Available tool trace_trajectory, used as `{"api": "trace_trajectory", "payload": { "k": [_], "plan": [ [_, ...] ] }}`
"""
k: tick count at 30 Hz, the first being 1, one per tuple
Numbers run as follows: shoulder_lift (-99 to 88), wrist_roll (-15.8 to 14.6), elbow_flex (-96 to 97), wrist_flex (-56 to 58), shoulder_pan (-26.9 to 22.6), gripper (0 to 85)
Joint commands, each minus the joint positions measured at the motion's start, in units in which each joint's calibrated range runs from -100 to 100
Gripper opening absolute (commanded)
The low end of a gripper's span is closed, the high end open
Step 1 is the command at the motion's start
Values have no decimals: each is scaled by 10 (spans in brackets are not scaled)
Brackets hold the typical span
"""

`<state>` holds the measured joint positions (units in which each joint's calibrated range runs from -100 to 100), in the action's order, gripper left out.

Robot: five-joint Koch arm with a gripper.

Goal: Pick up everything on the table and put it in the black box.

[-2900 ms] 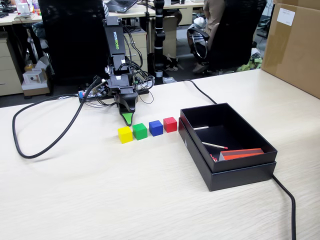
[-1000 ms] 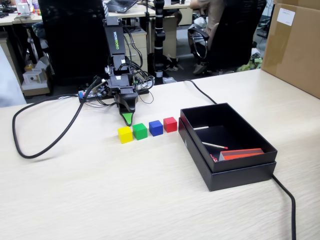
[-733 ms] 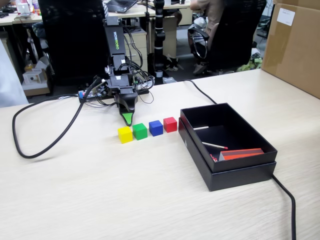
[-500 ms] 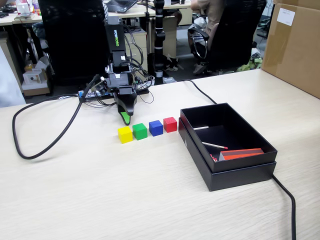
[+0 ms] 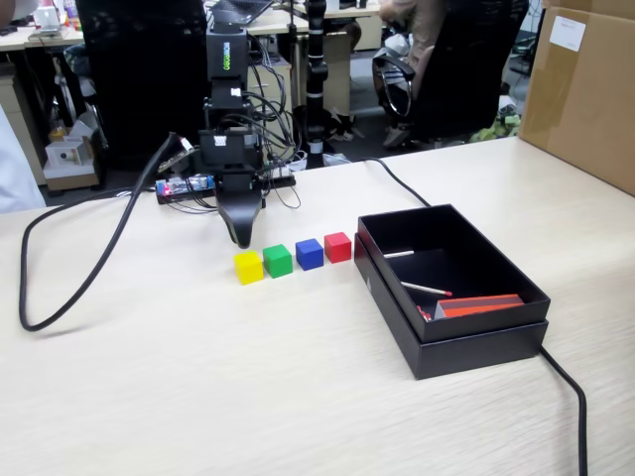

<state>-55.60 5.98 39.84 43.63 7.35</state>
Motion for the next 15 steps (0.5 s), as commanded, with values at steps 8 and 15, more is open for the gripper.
{"api": "trace_trajectory", "payload": {
  "k": [8,15],
  "plan": [
    [173,14,-95,44,-3,447],
    [231,14,-119,45,-1,398]
  ]
}}
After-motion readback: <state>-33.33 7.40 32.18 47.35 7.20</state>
